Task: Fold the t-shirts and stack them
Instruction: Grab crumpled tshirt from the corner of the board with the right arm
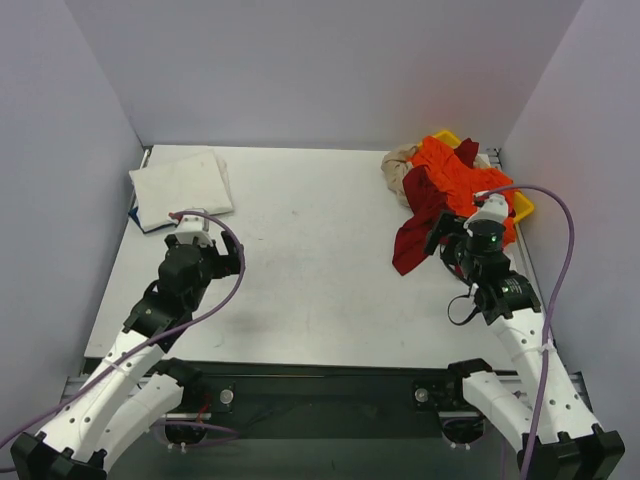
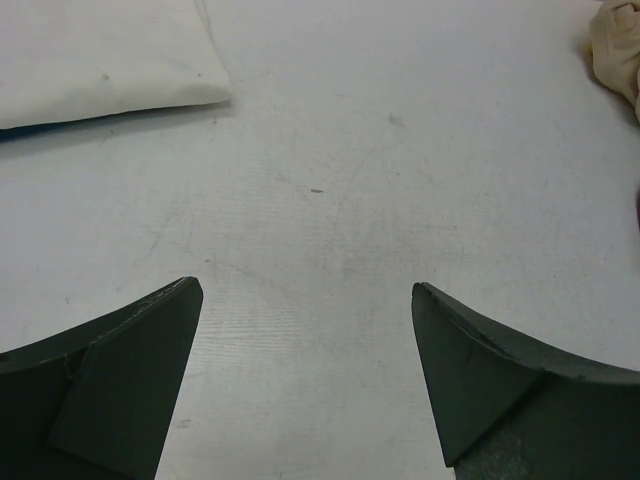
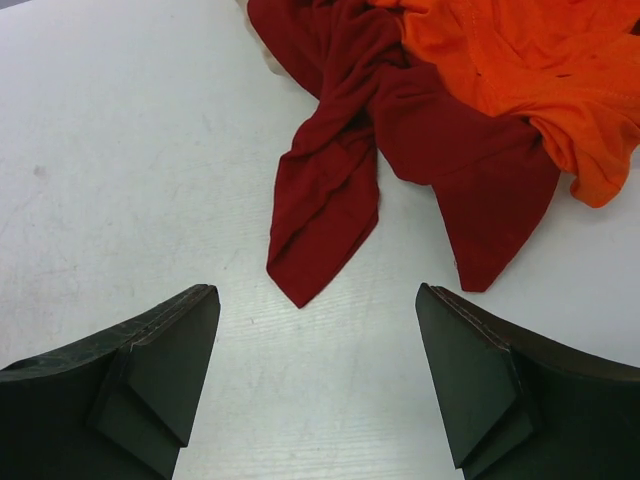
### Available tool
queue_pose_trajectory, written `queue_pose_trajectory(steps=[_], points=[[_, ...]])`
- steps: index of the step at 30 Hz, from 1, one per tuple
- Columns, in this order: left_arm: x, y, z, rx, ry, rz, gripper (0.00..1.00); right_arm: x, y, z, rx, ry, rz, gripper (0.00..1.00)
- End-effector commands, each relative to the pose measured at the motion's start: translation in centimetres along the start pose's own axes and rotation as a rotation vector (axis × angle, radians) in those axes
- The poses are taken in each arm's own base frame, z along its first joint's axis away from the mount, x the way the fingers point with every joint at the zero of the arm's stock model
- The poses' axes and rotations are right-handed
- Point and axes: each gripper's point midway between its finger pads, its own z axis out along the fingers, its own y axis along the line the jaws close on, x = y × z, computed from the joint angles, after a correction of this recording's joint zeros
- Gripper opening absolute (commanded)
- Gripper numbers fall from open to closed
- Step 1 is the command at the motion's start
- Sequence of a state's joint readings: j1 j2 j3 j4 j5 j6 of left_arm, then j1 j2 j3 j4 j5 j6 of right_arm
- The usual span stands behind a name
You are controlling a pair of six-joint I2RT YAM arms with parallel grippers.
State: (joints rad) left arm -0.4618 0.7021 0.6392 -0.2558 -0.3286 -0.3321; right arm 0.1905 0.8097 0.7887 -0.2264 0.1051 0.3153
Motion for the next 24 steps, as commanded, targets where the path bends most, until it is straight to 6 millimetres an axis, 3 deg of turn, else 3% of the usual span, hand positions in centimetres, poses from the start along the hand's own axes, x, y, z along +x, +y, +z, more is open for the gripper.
queue_pose_trajectory(steps=[1, 8, 10, 11, 13, 15, 16, 17, 19, 24], points=[[-1.4, 0.1, -0.1, -0.017, -0.029, -0.001, 0.97, -2.7, -0.5, 0.4, 0.067, -0.073, 0.037, 0.82], [-0.9, 0.3, -0.1, -0.027, -0.024, -0.004, 0.97, -4.4, -1.7, 3.7, 0.206, -0.038, 0.042, 0.83], [-1.0, 0.3, -0.3, -0.022, -0.034, -0.004, 0.97, -6.2, -2.4, 4.6, 0.243, -0.052, 0.073, 0.84], [-0.8, 0.3, -0.3, -0.023, -0.033, -0.003, 0.97, -5.7, -2.4, 6.1, 0.246, -0.008, 0.074, 0.84], [-0.7, 0.3, -0.4, -0.021, -0.034, -0.002, 0.97, -7.2, -3.2, 7.6, 0.252, -0.003, 0.119, 0.84], [-0.2, 0.3, -0.3, -0.017, -0.024, 0.008, 0.97, -6.2, -3.4, 10.4, 0.237, 0.069, 0.143, 0.82], [-0.2, 0.2, -0.3, -0.011, -0.022, 0.01, 0.97, -7.4, -3.6, 11.1, 0.238, 0.057, 0.166, 0.82], [0.0, 0.2, -0.3, -0.01, -0.019, 0.013, 0.97, -6.2, -3.7, 13.0, 0.246, 0.105, 0.164, 0.81], [0.0, 0.2, -0.2, -0.012, -0.019, 0.016, 0.97, -6.7, -5.4, 14.9, 0.276, 0.116, 0.2, 0.8], [-0.2, 0.2, -0.3, -0.013, -0.032, 0.027, 0.97, -6.3, -6.9, 21.6, 0.286, 0.181, 0.257, 0.75]])
